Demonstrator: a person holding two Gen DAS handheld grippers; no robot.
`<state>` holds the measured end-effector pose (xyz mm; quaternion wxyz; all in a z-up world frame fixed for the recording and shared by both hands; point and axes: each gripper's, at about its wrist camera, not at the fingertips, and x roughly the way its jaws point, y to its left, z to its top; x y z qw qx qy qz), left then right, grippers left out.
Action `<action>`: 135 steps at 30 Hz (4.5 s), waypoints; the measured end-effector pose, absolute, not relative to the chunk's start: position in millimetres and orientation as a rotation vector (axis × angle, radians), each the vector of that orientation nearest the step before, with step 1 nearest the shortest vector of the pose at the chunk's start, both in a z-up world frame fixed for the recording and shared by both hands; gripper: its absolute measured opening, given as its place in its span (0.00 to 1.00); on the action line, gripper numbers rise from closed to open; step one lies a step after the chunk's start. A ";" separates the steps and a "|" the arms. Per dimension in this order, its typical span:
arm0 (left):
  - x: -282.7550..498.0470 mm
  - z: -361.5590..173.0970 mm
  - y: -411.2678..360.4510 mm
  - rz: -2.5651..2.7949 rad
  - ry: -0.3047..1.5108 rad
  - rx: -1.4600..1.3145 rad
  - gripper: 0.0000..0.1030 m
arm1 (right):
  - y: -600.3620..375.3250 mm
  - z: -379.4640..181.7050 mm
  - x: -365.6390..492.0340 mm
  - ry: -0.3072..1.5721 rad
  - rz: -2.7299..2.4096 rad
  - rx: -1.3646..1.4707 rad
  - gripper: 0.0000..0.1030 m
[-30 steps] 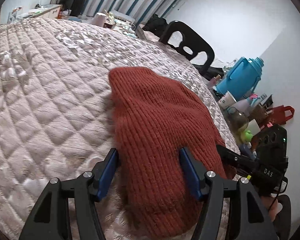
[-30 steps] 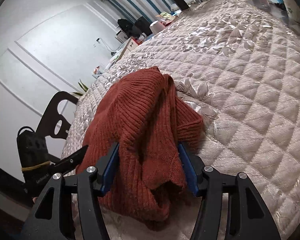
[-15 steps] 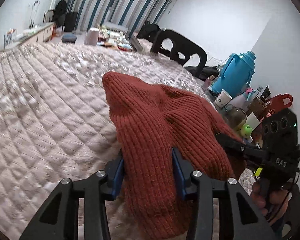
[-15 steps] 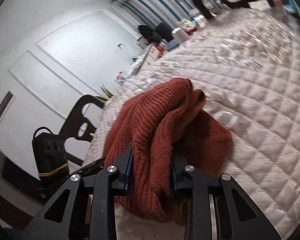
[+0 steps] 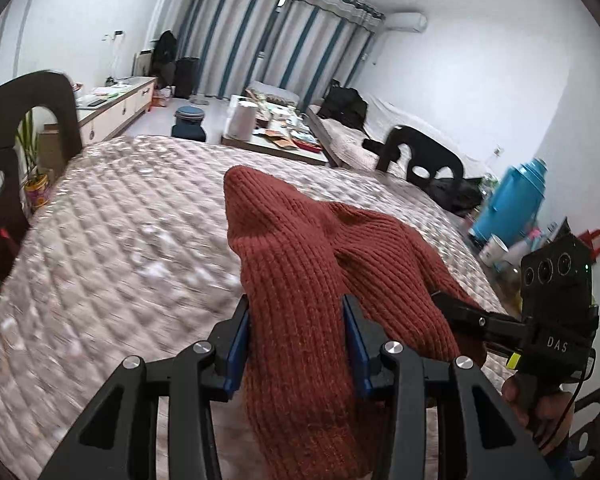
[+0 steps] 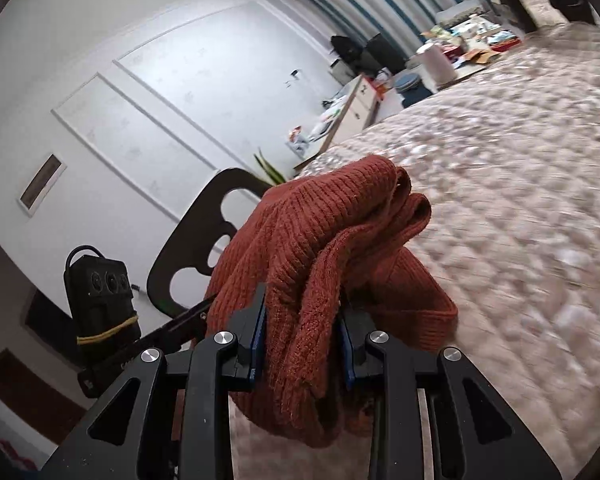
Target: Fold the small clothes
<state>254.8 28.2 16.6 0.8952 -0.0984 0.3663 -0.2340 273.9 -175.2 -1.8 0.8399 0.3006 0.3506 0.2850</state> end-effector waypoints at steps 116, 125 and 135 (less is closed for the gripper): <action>123.6 -29.1 70.5 -0.155 0.763 -0.009 0.63 | -63.9 -21.9 153.2 0.803 0.338 -0.001 0.42; 122.7 -27.9 69.9 -0.153 0.760 -0.005 0.63 | -64.3 -20.5 151.9 0.798 0.338 -0.001 0.42; 122.1 -27.6 70.0 -0.151 0.760 -0.006 0.63 | -64.8 -21.0 151.8 0.798 0.342 0.002 0.42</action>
